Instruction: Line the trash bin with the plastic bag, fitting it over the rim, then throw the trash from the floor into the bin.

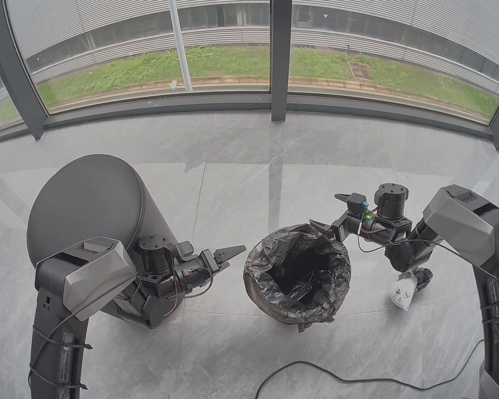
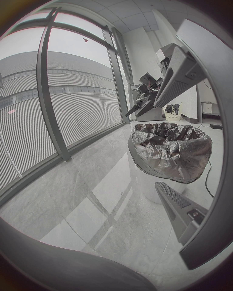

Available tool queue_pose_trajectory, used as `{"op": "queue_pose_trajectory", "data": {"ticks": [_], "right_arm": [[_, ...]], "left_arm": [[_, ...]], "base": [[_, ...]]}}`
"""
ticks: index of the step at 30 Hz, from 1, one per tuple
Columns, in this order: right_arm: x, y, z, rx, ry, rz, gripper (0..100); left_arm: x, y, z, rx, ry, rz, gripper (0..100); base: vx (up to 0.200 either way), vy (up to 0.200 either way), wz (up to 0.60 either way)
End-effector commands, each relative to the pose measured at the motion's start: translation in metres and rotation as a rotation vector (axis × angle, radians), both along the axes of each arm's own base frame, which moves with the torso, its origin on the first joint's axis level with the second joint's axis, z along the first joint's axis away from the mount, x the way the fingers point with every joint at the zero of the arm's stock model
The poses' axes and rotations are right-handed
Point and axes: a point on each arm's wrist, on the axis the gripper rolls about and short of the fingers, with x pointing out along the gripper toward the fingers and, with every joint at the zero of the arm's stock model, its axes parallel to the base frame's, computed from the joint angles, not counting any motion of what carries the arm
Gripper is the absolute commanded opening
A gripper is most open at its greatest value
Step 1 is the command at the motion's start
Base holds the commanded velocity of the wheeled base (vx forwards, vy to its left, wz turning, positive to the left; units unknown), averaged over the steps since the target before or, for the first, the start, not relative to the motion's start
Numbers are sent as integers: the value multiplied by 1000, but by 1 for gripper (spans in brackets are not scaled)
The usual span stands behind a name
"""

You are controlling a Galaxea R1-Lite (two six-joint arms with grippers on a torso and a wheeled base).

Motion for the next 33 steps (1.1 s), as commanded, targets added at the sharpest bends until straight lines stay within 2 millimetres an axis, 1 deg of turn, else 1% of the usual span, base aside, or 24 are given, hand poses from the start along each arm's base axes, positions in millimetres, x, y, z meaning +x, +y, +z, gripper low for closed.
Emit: {"op": "queue_pose_trajectory", "data": {"ticks": [1, 2, 3, 4, 5, 7, 8, 9, 12, 13, 14, 15, 20, 22, 24, 26, 27, 29, 30, 31, 33], "right_arm": [[-26, -6, 15, -7, 39, 3, 100], [-27, -6, 14, -9, 45, 3, 100], [-40, -9, 3, -22, 108, 3, 100], [-40, -9, 3, -22, 108, 3, 100], [-48, -11, -10, -34, 159, 0, 100], [-48, -11, -10, -34, 159, 0, 100], [-48, -10, -22, -37, 186, -3, 100], [-45, -9, -24, -37, 181, -3, 100], [-36, -6, -19, -28, 150, -2, 100], [-36, -6, -19, -28, 150, -2, 100], [-29, -4, -19, -13, 136, -6, 100], [-26, -3, -20, -12, 130, -7, 100], [-11, 1, -35, -9, 120, -36, 100], [-6, 2, -40, 1, 122, -48, 100], [-1, 3, -44, 12, 121, -55, 100], [-1, 3, -44, 13, 120, -55, 100], [4, 4, -45, 17, 110, -56, 100], [6, 4, -42, 21, 98, -56, 100], [11, 4, -39, 28, 74, -60, 100], [12, 3, -37, 31, 69, -62, 100], [19, 4, -28, 55, 38, -67, 100]], "left_arm": [[-12, 0, 23, -4, -20, -2, 100], [-13, 0, 24, -4, -20, -2, 100], [-21, -4, 26, 0, -6, -17, 100], [-21, -4, 26, 0, -6, -17, 100], [-28, -7, 27, 4, 4, -25, 100], [-28, -7, 27, 4, 4, -25, 100], [-34, -8, 38, -2, -15, -31, 100], [-37, -7, 47, -9, -39, -31, 100], [-42, -5, 67, -25, -87, -31, 100], [-42, -5, 67, -25, -87, -31, 100], [-48, -1, 80, -32, -109, -26, 100], [-50, 1, 84, -32, -112, -23, 100], [-58, 8, 87, -29, -102, -12, 100], [-62, 10, 92, -30, -111, -11, 100], [-68, 10, 102, -41, -146, -17, 100], [-69, 10, 104, -44, -152, -19, 100], [-77, 10, 115, -55, -184, -23, 100], [-80, 12, 120, -57, -191, -23, 100], [-86, 13, 123, -57, -193, -23, 100], [-86, 14, 124, -58, -194, -23, 100], [-93, 19, 123, -52, -178, -15, 100]], "base": [[0, 0, 0], [0, 0, 0], [0, 0, 0], [0, 0, 0], [0, 0, 0], [0, 0, 0], [0, 0, 0], [0, 0, 0], [0, 0, 0], [0, 0, 0], [0, 0, 0], [0, 0, 0], [0, 0, 0], [0, 0, 0], [0, 0, 0], [0, 0, 0], [0, 0, 0], [0, 0, 0], [0, 0, 0], [0, 0, 0], [0, 0, 0]]}}
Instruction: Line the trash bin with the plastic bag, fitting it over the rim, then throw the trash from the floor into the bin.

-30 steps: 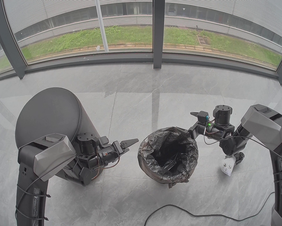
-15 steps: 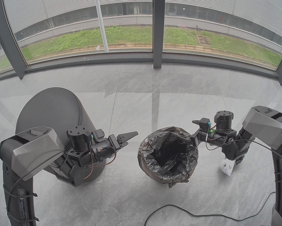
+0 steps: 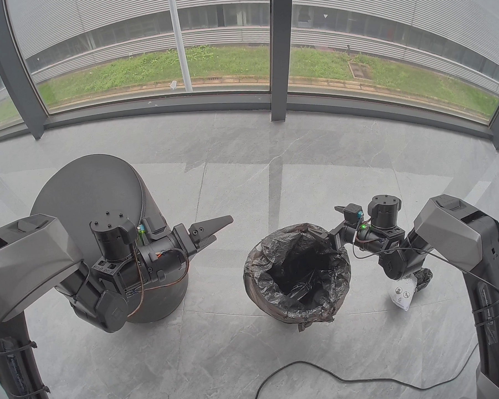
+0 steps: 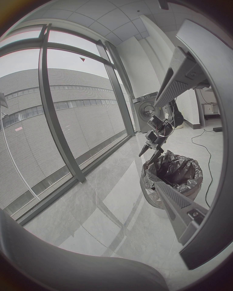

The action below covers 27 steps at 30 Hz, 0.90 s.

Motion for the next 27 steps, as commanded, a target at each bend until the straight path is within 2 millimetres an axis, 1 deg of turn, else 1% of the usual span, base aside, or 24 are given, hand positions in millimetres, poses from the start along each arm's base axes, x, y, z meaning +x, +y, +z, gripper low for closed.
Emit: {"op": "queue_pose_trajectory", "data": {"ticks": [1, 4, 7, 9, 10, 12, 14, 16, 18, 19, 21, 24, 26, 27], "right_arm": [[13, 1, 5, 34, -42, -17, 100], [18, 3, 10, 57, -48, -55, 100], [21, 4, 3, 60, -43, -61, 100], [21, 4, 3, 60, -43, -61, 100], [20, 6, 0, 60, -42, -58, 100], [17, 6, 4, 60, -44, -55, 100], [11, 5, 16, 61, -46, -49, 100], [2, 6, 18, 55, -20, -44, 100], [-8, 3, 14, 42, 25, -45, 100], [-16, 3, 9, 34, 59, -42, 100], [-23, 4, 0, 25, 94, -40, 100], [-23, 7, -3, 23, 97, -34, 100], [-18, 9, -6, 26, 88, -35, 100], [-12, 11, -6, 29, 71, -33, 100]], "left_arm": [[-19, 9, 14, -4, -16, 8, 100], [-23, 14, 7, -4, -11, 17, 100], [-25, 14, 1, -2, -5, 17, 100], [-25, 14, 1, -2, -5, 17, 100], [-28, 14, -1, -2, 1, 14, 100], [-31, 15, -1, 1, 6, 16, 100], [-36, 17, 0, 2, 9, 16, 100], [-42, 18, 0, 3, 11, 13, 100], [-45, 18, -2, 5, 19, 13, 100], [-47, 19, -4, 7, 23, 13, 100], [-48, 19, -6, 8, 28, 11, 100], [-48, 19, -6, 9, 29, 11, 100], [-49, 18, -6, 9, 29, 9, 100], [-49, 19, -6, 9, 33, 9, 100]], "base": [[0, 0, 0], [0, 0, 0], [0, 0, 0], [0, 0, 0], [0, 0, 0], [0, 0, 0], [0, 0, 0], [0, 0, 0], [0, 0, 0], [0, 0, 0], [0, 0, 0], [0, 0, 0], [0, 0, 0], [0, 0, 0]]}}
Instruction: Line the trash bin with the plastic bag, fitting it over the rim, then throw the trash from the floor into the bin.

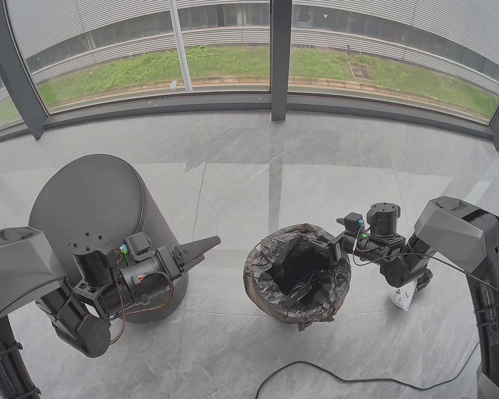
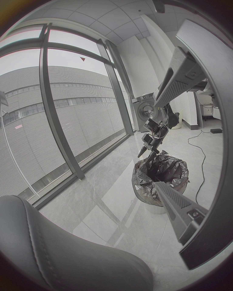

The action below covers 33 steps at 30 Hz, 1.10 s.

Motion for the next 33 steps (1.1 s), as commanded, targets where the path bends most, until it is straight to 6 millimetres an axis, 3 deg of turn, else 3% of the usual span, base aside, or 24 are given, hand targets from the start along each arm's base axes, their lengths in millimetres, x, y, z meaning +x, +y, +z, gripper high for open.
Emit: {"op": "queue_pose_trajectory", "data": {"ticks": [1, 7, 14, 17, 23, 33], "right_arm": [[11, 8, 1, 8, -40, 8, 100], [27, 12, -16, 12, -58, 4, 100], [37, 14, -18, 18, -87, 1, 100], [47, 16, -14, 24, -126, -19, 100], [69, 21, 22, 63, -265, -54, 100], [62, 30, 32, 62, -263, -34, 100]], "left_arm": [[-4, 0, -2, 2, 11, -2, 100], [-9, 3, 0, 4, 16, 1, 100], [-16, 10, 4, 4, 17, 18, 100], [-21, 18, 3, 7, 29, 38, 100], [-30, 25, 1, 8, 32, 52, 100], [-33, 25, 3, 3, 16, 52, 100]], "base": [[0, 0, 0], [0, 0, 0], [0, 0, 0], [0, 0, 0], [0, 0, 0], [0, 0, 0]]}}
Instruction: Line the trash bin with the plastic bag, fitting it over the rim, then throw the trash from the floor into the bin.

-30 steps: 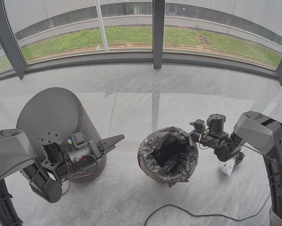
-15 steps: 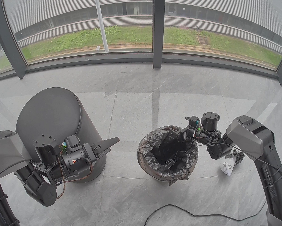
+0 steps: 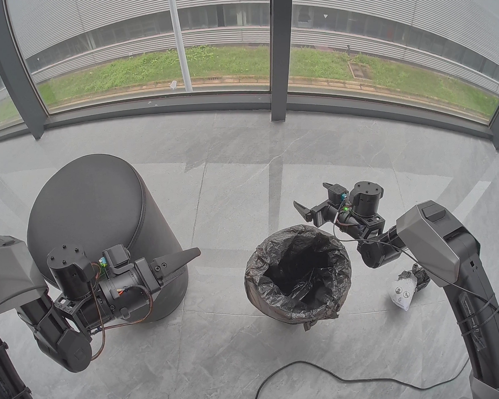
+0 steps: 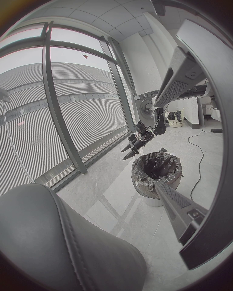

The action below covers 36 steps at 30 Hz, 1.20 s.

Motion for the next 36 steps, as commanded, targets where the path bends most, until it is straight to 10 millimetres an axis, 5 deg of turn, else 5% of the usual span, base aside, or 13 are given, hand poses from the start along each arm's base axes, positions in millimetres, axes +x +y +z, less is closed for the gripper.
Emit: {"op": "queue_pose_trajectory", "data": {"ticks": [1, 5, 11, 17, 20, 27, 36], "right_arm": [[-3, -3, 4, -4, 7, -3, 100], [-12, -38, 3, -25, 77, -63, 100], [-57, -164, -14, -102, 338, -289, 100], [-82, -238, -17, -174, 457, -423, 100], [-88, -254, -22, -212, 499, -444, 100], [-97, -257, -40, -307, 666, -424, 100], [-84, -261, -53, -338, 689, -463, 100]], "left_arm": [[-3, 1, 4, -3, -10, 2, 100], [-8, 2, 11, -9, -33, 0, 100], [-27, 4, 21, -15, -45, -11, 100], [-40, 2, 13, -2, 4, -32, 100], [-45, 0, 12, 1, 13, -46, 100], [-50, -1, 11, 7, 20, -57, 100], [-67, -2, 9, -38, 120, -86, 100]], "base": [[0, 0, 0], [0, 0, 0], [0, 0, 0], [0, 0, 0], [0, 0, 0], [0, 0, 0], [-44, 0, 0]]}}
